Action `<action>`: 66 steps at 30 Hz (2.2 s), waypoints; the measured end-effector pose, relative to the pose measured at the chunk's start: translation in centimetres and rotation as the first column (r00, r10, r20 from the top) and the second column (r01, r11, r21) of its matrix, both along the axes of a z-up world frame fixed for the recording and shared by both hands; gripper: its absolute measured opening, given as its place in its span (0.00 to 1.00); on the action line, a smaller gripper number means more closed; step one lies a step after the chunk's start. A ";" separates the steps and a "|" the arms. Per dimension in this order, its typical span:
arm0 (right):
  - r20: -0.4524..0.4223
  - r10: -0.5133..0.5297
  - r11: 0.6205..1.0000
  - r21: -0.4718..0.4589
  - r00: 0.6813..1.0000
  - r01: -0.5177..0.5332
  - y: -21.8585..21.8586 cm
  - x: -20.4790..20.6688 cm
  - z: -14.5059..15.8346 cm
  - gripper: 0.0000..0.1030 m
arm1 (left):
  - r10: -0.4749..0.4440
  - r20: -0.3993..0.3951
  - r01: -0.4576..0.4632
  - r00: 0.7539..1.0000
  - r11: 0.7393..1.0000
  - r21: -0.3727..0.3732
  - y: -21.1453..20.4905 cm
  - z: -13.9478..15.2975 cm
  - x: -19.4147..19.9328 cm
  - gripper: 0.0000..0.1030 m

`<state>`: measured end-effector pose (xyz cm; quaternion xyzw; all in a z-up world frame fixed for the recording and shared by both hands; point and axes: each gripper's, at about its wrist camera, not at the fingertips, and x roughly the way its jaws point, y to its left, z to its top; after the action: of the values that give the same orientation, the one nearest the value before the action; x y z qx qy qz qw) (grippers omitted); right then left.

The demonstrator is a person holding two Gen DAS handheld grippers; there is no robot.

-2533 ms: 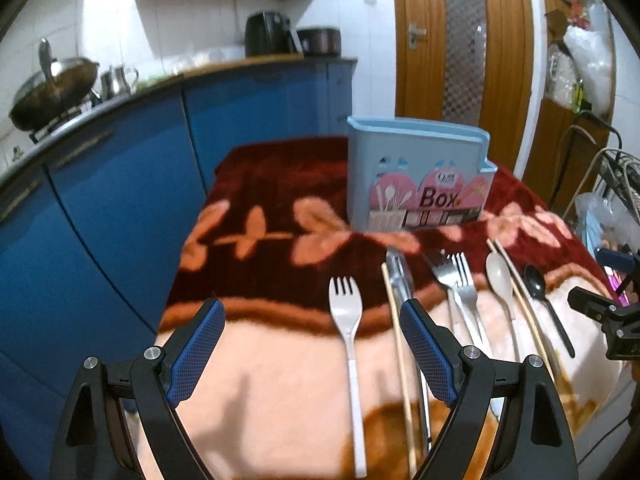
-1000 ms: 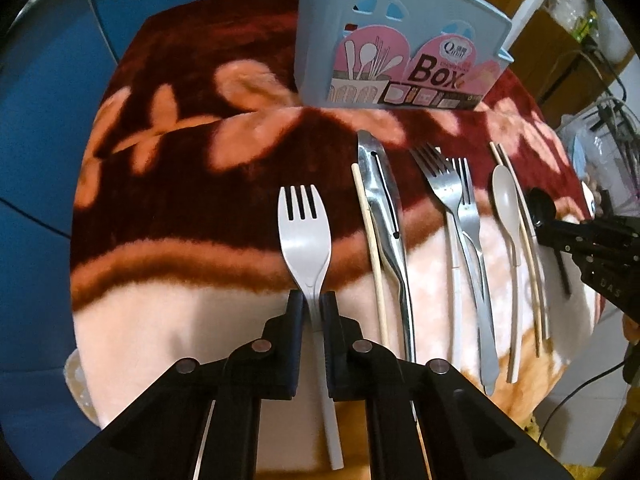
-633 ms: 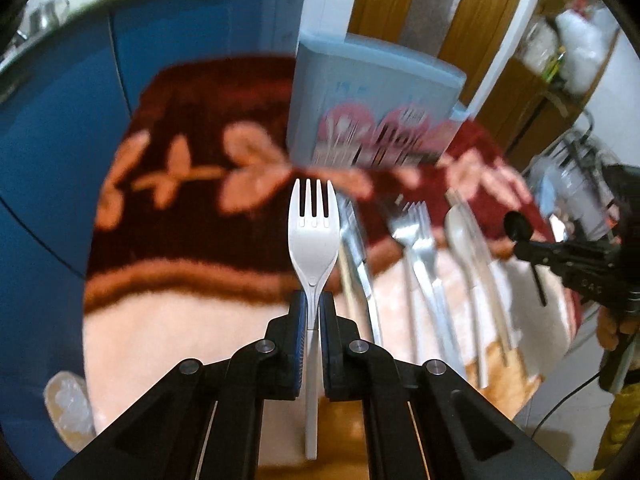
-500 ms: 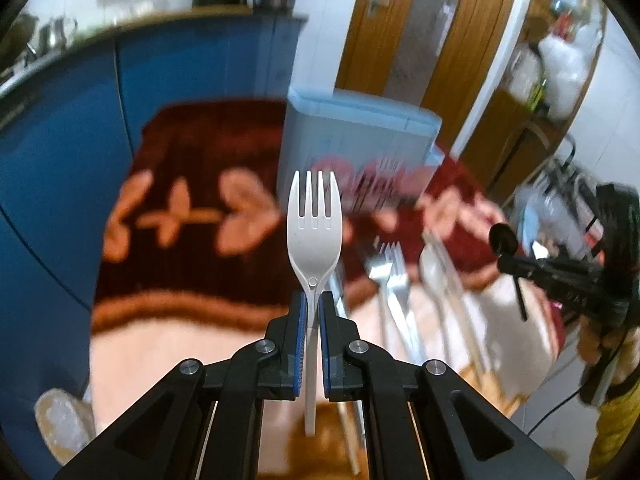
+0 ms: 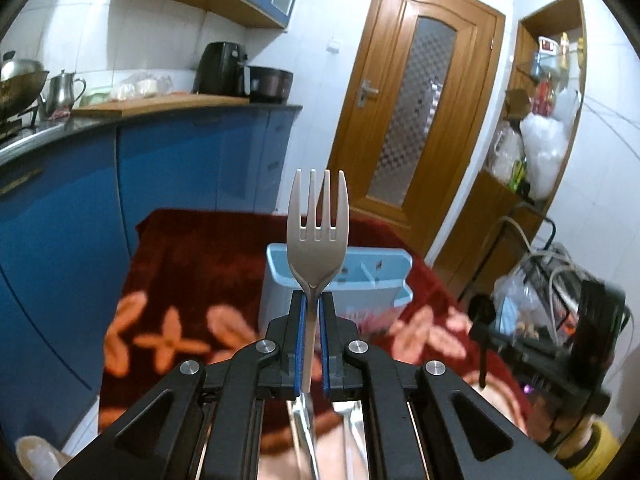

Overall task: Organize utensils
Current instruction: 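Carry the fork with the left tool into the blue box while the right tool drops the black spoon in, then move the left tool back and grasp the wooden chopstick while the right tool approaches a white chopstick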

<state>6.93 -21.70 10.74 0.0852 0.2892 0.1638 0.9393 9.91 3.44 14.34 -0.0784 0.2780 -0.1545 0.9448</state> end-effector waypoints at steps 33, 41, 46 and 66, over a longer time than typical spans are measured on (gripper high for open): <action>0.207 -0.056 0.973 0.232 0.977 0.006 2.1 14.2 -1.4 0.06 | 0.043 0.053 -0.045 0.998 0.998 0.048 -2.7 -4.4 11.0 0.06; 0.200 -0.024 0.985 0.171 0.980 -0.011 2.6 13.6 -3.2 0.07 | 0.005 0.029 -0.006 1.000 0.998 0.059 -3.1 -5.7 11.3 0.06; 0.170 -0.045 0.984 0.178 0.984 0.014 1.9 13.4 -3.3 0.08 | 0.004 0.013 -0.005 1.000 0.998 0.069 -3.4 -6.2 11.1 0.08; 0.139 -0.073 0.991 0.122 0.988 0.056 1.2 9.0 -0.4 0.27 | -0.019 0.001 0.019 1.000 0.997 0.069 -2.8 -4.4 6.6 0.25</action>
<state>15.95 -20.53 10.32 0.1377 0.2082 0.1558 0.9557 16.55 0.66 9.91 -0.0432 0.2831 -0.1537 0.9457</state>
